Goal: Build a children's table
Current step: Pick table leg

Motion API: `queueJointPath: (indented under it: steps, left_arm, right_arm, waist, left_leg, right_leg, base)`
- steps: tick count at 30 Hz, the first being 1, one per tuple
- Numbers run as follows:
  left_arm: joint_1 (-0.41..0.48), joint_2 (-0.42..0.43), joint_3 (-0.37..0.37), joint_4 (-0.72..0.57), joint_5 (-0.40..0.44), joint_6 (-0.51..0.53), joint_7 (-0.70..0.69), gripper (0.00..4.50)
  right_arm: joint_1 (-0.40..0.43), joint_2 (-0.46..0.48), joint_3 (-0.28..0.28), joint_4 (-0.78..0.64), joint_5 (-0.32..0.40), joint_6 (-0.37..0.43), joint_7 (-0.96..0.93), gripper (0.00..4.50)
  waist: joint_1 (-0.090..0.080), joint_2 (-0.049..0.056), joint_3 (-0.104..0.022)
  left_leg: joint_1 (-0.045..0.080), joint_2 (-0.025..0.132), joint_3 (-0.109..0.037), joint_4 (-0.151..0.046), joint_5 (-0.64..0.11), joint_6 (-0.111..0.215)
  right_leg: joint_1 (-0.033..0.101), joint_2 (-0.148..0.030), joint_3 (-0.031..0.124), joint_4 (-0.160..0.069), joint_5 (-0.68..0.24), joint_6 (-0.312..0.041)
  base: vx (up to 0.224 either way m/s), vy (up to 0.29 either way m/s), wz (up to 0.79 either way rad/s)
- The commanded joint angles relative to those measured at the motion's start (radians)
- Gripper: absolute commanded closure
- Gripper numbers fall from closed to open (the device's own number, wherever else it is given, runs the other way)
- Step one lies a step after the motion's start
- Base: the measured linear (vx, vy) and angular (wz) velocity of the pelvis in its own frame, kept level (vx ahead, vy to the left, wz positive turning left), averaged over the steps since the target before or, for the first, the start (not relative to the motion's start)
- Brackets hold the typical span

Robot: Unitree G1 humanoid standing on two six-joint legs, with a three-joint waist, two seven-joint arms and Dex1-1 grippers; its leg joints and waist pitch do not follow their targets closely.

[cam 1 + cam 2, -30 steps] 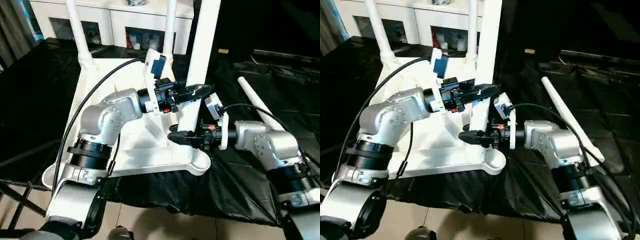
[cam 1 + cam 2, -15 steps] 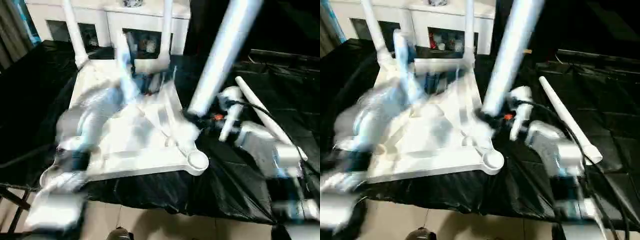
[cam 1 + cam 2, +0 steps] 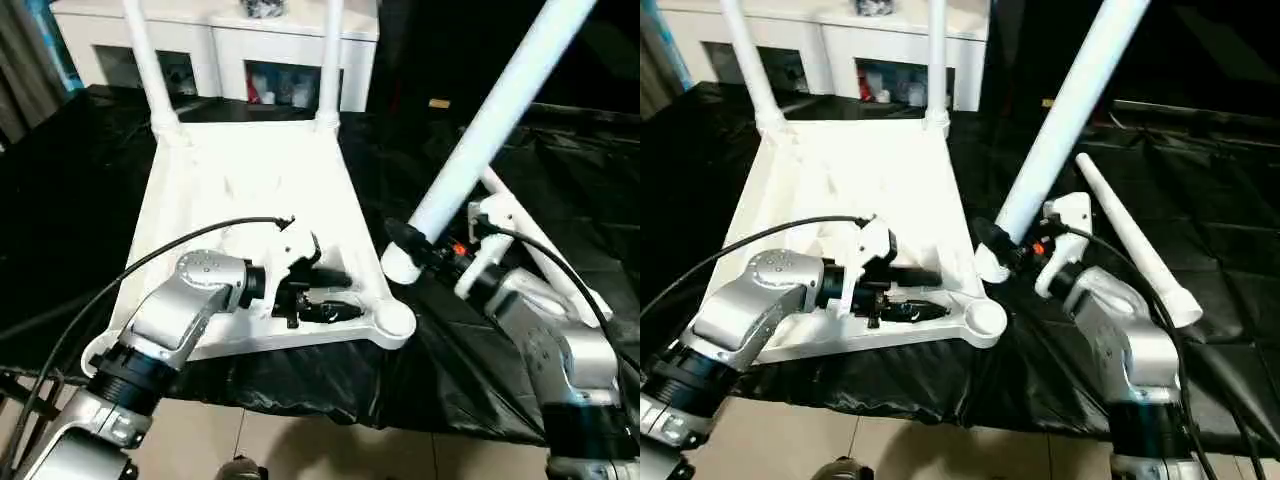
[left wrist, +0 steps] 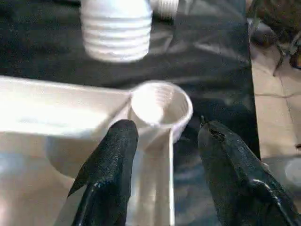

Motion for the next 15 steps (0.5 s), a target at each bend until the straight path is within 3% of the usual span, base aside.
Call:
queueJointPath:
  steps: [1,7,15]
  left_arm:
    - [0.024,0.017,-0.045,-0.016,0.058,0.016,0.013,2.45]
    - [0.047,0.038,-0.080,-0.037,0.073,0.046,0.001,2.97]
    - [0.050,0.033,-0.091,-0.018,0.132,0.040,0.064,3.75]
  right_arm:
    - [0.018,-0.004,0.016,-0.051,-0.013,-0.003,-0.011,2.60]
    - [0.031,-0.009,0.032,-0.071,-0.020,0.010,-0.017,2.60]
    - [0.040,-0.025,0.049,-0.086,-0.023,0.015,-0.020,2.60]
  waist:
    - [-0.004,0.010,-0.072]
    - [-0.019,0.005,-0.069]
    - [-0.022,0.005,-0.069]
  left_leg:
    - [0.020,0.028,-0.024,-0.073,-0.231,-0.039]
    - [0.017,0.026,-0.022,-0.072,-0.233,-0.029]
    - [0.016,0.026,-0.022,-0.071,-0.221,-0.024]
  right_leg:
    - [0.044,-0.080,0.053,-0.090,-0.267,-0.128]
    - [0.041,-0.079,0.054,-0.097,-0.306,-0.124]
    - [0.042,-0.078,0.055,-0.095,-0.288,-0.125]
  base:
    - [0.000,0.000,0.00]
    - [0.000,0.000,0.00]
    - [0.000,0.000,0.00]
